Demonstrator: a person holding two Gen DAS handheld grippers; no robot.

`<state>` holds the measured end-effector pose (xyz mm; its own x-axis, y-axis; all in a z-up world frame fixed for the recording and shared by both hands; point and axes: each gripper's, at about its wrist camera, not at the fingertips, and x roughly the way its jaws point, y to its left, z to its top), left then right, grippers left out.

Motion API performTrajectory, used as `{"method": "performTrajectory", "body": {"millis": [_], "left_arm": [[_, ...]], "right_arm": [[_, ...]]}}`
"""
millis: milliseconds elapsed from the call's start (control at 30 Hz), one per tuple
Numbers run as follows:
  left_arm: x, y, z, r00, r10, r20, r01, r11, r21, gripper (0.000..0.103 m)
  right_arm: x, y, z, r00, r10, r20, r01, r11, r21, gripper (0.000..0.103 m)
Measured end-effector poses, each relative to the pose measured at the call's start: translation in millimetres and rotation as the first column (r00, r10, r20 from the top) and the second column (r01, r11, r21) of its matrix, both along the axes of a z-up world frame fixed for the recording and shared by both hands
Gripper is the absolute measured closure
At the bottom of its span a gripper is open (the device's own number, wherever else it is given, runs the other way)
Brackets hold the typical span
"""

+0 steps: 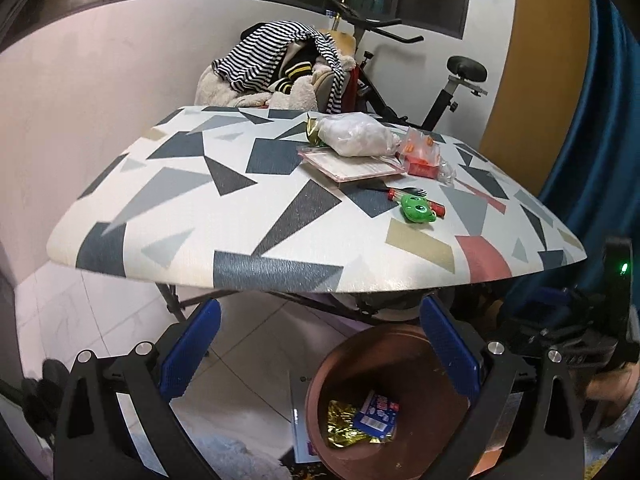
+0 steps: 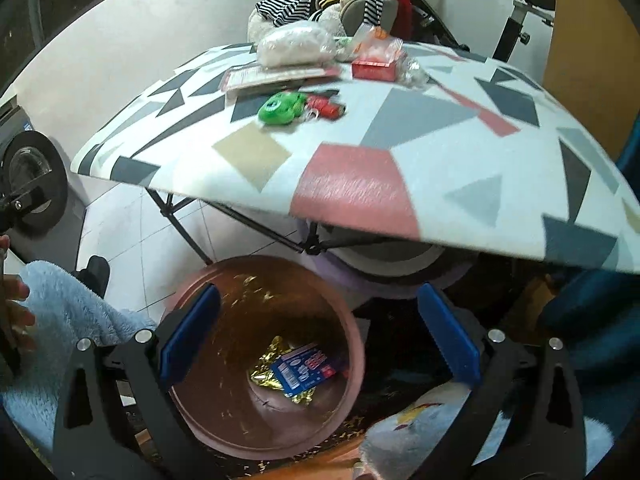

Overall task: Collect trash
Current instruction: 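Raise both tools from the bin back toward the table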

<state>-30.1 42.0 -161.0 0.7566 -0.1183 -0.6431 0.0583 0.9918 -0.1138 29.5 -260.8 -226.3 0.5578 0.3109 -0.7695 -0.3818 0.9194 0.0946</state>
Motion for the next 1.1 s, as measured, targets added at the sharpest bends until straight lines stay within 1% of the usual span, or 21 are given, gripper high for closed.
{"method": "performTrajectory", "body": {"millis": [167, 400, 567, 833, 1100], "left_arm": [[14.8, 0.5, 5.8, 1.0, -0.029, 0.003, 0.029, 0.999, 0.017, 0.006], [39.1, 2.9, 18.1, 1.0, -0.022, 0.002, 0.022, 0.999, 0.033, 0.006], [55.2, 6.2, 24.3, 1.0, -0.011, -0.01, 0.011, 0.999, 0.031, 0.006], [71.9, 7.5, 33.6, 1.0, -0.003, -0.022, 0.003, 1.0, 0.026, 0.006], [80.1, 12.9, 29.8, 0.999, 0.009, -0.038, -0.009, 1.0, 0.003, 0.006]], "right_arm": [[19.5, -7.0, 16.9, 1.0, -0.009, 0.009, 0.009, 1.0, 0.001, 0.006], [48.4, -7.4, 32.1, 0.999, -0.02, 0.033, 0.02, 1.0, 0.0, 0.006], [64.5, -4.1, 39.0, 0.999, -0.02, 0.041, 0.019, 1.0, 0.02, 0.006], [78.4, -2.6, 36.8, 0.999, -0.026, 0.022, 0.026, 0.999, 0.026, 0.006], [86.4, -5.5, 31.3, 0.999, -0.039, 0.008, 0.038, 0.998, 0.039, 0.006]]}}
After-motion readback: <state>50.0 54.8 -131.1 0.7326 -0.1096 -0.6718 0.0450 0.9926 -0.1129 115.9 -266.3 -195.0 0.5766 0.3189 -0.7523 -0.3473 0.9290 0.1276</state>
